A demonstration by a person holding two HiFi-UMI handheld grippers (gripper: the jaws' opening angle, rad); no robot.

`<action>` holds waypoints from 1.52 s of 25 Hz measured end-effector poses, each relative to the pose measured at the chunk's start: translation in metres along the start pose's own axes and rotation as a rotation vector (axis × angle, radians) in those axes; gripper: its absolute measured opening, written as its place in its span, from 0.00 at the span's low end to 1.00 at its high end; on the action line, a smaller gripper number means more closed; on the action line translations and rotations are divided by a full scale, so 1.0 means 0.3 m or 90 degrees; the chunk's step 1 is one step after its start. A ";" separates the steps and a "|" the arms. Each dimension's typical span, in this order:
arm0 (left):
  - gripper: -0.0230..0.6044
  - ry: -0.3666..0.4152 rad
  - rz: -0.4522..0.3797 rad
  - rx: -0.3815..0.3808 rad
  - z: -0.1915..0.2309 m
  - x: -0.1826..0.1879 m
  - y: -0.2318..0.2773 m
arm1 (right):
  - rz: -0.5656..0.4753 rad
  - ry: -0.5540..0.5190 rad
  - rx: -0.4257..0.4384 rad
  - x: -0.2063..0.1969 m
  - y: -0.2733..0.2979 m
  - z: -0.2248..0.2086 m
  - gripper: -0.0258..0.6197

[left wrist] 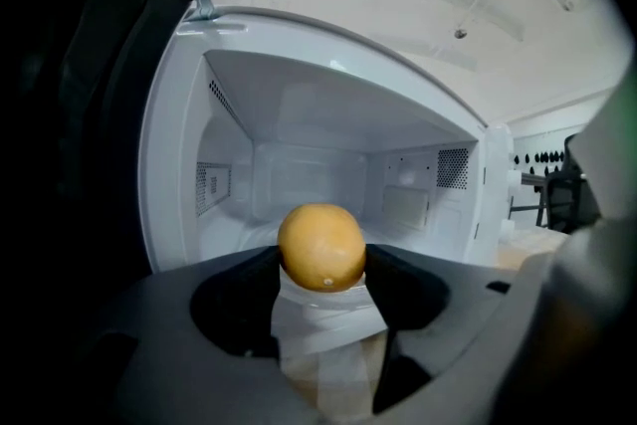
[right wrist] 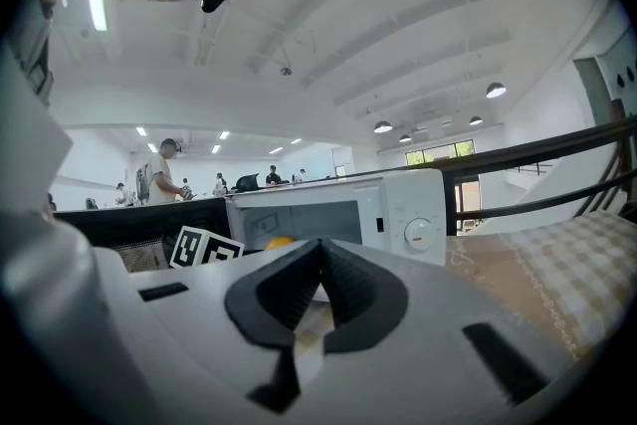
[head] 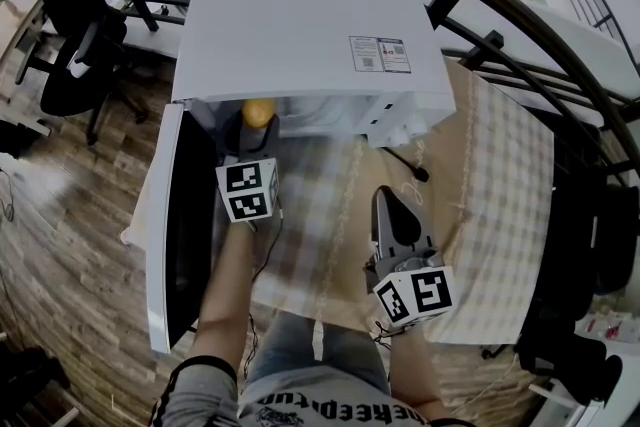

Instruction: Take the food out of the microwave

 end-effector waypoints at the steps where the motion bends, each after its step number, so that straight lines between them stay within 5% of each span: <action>1: 0.46 0.000 0.001 0.003 -0.003 0.000 -0.009 | -0.001 -0.001 0.001 0.001 -0.002 0.000 0.05; 38: 0.46 -0.043 -0.004 0.049 -0.191 0.073 -0.490 | -0.046 -0.025 0.119 0.120 -0.197 0.026 0.05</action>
Point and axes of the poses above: the fingertips, and each gripper's own axes: y forward along the fingers, z to its left, x out of its top, the point moved 9 cm from there along -y, backward along the fingers, and after that the axes turned 1 degree about -y, right-handed, at the moved point
